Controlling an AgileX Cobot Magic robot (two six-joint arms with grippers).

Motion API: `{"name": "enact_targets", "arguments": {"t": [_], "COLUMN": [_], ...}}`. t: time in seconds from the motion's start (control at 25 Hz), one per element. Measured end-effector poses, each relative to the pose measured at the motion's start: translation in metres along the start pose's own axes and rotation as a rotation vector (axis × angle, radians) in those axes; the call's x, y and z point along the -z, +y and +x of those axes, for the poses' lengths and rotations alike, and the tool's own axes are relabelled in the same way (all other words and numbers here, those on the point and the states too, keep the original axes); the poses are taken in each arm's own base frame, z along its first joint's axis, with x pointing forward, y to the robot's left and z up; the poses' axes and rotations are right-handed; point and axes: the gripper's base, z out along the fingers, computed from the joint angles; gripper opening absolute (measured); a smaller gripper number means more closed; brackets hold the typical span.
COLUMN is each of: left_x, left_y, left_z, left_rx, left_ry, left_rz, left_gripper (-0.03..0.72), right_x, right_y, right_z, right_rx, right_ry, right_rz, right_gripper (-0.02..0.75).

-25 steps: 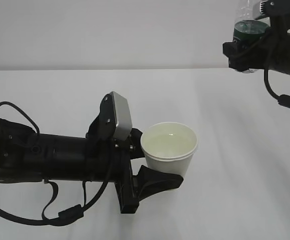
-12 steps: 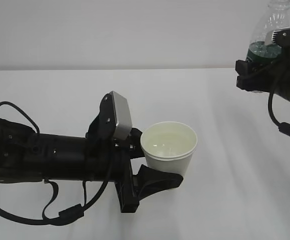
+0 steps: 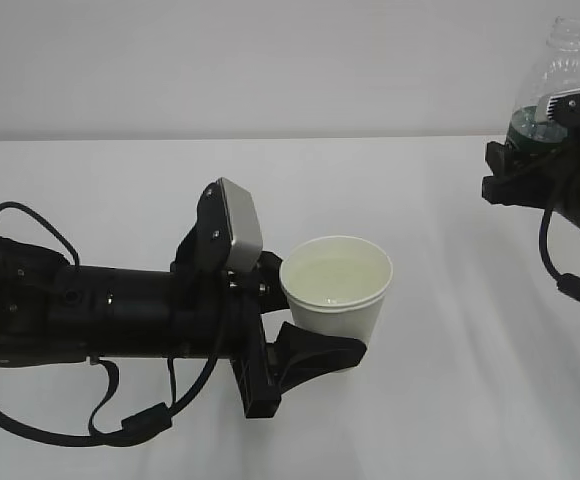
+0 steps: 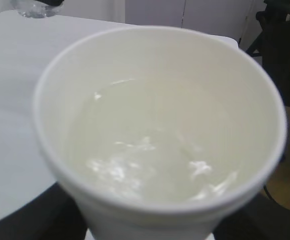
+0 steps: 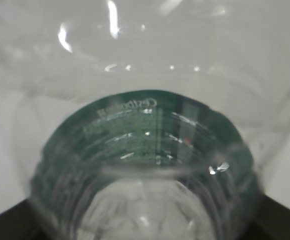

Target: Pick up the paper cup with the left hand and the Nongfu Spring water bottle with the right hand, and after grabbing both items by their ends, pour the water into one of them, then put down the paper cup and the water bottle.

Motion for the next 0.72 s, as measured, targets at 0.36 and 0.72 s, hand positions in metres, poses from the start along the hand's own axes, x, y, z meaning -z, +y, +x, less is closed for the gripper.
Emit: {"name": "enact_targets", "arguments": {"t": [0.36,0.72], "left_x": [0.0,0.0], "left_y": [0.001,0.001], "left_z": [0.0,-0.001], "left_rx": [0.006,0.009], "left_ry": [-0.004,-0.006], "left_rz": [-0.008,-0.011], "left_gripper": [0.473,0.473], "right_x": [-0.007,-0.014], "right_y": [0.002,0.005], "right_z": [0.02,0.037], "right_rx": [-0.014,-0.011], "right_ry": [0.006,0.0], "right_rz": [0.013,0.013], "right_gripper": [0.491,0.491]}}
